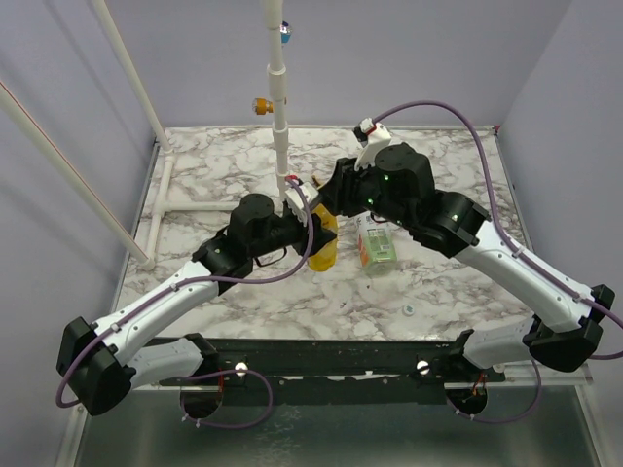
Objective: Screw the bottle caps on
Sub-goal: Screw the bottle cap onto the plastic bottle.
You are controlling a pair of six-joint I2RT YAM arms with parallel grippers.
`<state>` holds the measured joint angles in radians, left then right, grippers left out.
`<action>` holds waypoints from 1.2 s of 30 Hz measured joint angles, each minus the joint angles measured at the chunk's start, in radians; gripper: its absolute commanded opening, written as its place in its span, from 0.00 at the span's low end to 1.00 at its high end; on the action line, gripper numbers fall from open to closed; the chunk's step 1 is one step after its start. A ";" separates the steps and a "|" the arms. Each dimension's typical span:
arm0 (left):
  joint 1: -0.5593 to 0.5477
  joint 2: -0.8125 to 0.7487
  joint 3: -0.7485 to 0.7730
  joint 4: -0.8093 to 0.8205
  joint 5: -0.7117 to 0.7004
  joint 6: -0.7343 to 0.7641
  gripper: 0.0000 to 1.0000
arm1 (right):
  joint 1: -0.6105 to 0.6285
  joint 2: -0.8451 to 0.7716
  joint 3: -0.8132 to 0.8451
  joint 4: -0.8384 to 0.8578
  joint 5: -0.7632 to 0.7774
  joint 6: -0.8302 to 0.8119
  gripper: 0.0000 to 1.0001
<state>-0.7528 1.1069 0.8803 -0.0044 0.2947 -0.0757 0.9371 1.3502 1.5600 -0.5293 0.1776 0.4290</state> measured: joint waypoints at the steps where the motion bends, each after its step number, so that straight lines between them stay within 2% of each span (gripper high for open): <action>1: 0.000 -0.009 -0.005 -0.001 0.006 0.006 0.00 | 0.000 0.000 0.008 -0.010 -0.012 0.000 0.38; 19: -0.031 -0.048 -0.021 -0.103 0.057 0.156 0.00 | 0.001 0.067 0.129 -0.231 -0.098 0.017 0.38; 28: -0.021 -0.042 -0.035 -0.052 0.074 0.102 0.00 | 0.001 0.054 0.099 -0.182 -0.089 0.024 0.39; 36: -0.019 -0.028 -0.042 0.001 0.092 0.084 0.00 | 0.001 0.054 0.097 -0.157 -0.080 0.024 0.49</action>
<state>-0.7719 1.0790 0.8379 -0.0032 0.3870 0.0082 0.9379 1.4044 1.6569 -0.6865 0.0975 0.4526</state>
